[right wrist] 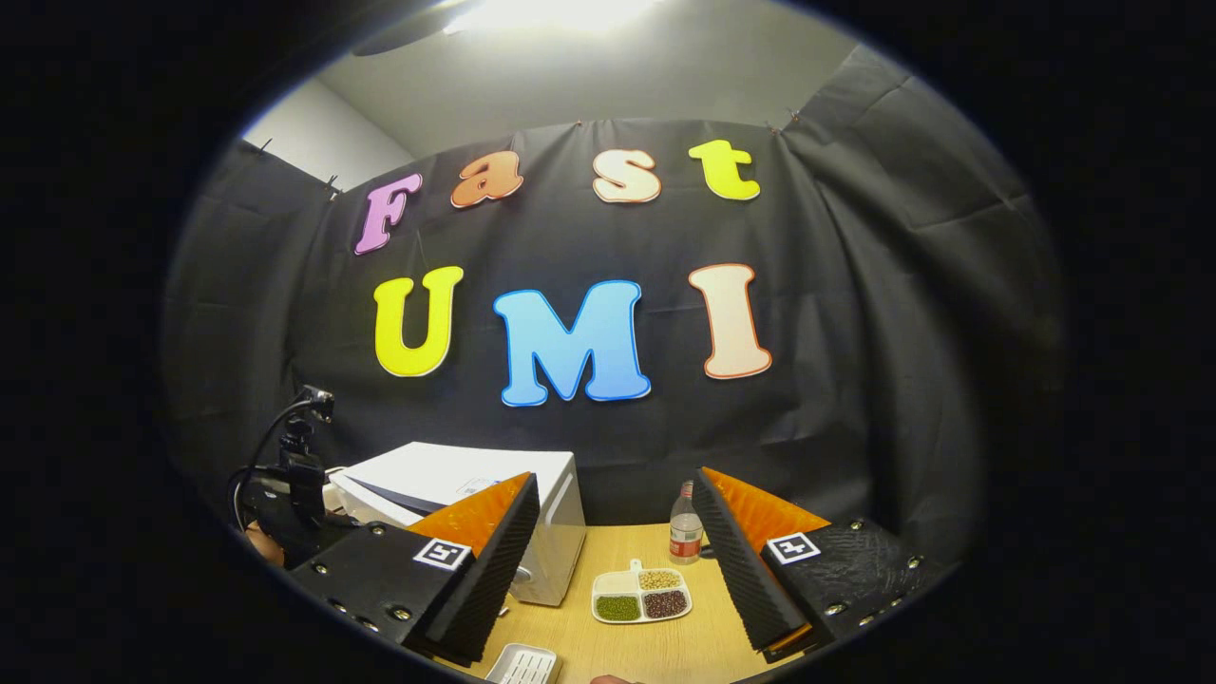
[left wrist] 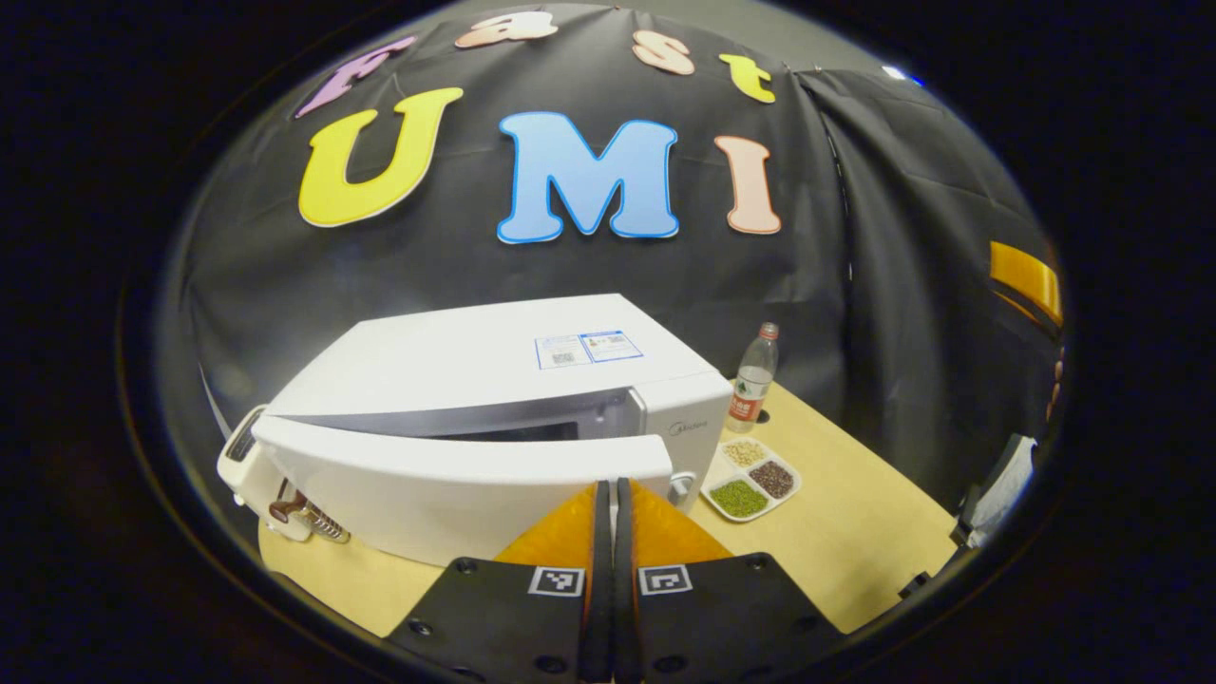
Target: Open the microwave oven with the left hand, put the food in, and close the microwave oven.
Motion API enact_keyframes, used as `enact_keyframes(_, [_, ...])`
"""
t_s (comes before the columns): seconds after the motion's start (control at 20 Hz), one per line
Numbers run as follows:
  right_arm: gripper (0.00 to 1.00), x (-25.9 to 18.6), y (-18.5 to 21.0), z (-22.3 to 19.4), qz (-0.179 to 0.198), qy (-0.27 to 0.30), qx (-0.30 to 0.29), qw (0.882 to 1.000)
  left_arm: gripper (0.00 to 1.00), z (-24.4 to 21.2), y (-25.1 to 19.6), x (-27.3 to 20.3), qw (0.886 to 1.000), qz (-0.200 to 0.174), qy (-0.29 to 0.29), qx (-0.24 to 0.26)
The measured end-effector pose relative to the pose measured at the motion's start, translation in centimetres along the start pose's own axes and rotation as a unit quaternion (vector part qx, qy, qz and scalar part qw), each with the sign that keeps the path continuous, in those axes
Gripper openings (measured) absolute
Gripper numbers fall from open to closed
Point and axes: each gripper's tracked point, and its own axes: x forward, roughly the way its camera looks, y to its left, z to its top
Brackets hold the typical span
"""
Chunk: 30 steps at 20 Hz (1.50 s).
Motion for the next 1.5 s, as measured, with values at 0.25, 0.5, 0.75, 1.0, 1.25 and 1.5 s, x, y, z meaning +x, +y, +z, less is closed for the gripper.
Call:
enact_keyframes(0.25, [0.97,0.2,-1.3,-0.5,0.001,0.010,0.015,1.000,0.07,0.1,0.3,2.3,1.000,0.008,0.008,-0.017])
enact_keyframes(0.5, [0.97,0.6,-3.1,-0.7,0.015,0.008,0.022,1.000,0.07,0.6,0.8,3.7,0.999,0.031,0.011,-0.042])
enact_keyframes(0.75, [0.97,0.0,-5.8,-0.1,-0.007,0.001,0.034,0.999,0.07,1.6,1.8,4.8,0.998,0.056,0.005,-0.035])
enact_keyframes(1.0, [0.97,-1.7,-6.9,1.1,-0.036,-0.009,0.029,0.999,0.07,1.1,0.9,5.0,0.999,0.037,0.016,-0.028])
enact_keyframes(1.25, [0.97,-3.0,-5.1,3.5,-0.043,-0.028,0.014,0.999,0.07,6.0,1.5,-0.3,0.997,0.056,-0.054,-0.019])
enact_keyframes(1.5, [0.97,-4.0,-0.9,7.3,-0.025,-0.056,0.013,0.998,0.36,15.3,4.1,-15.3,0.972,0.116,-0.203,0.014])
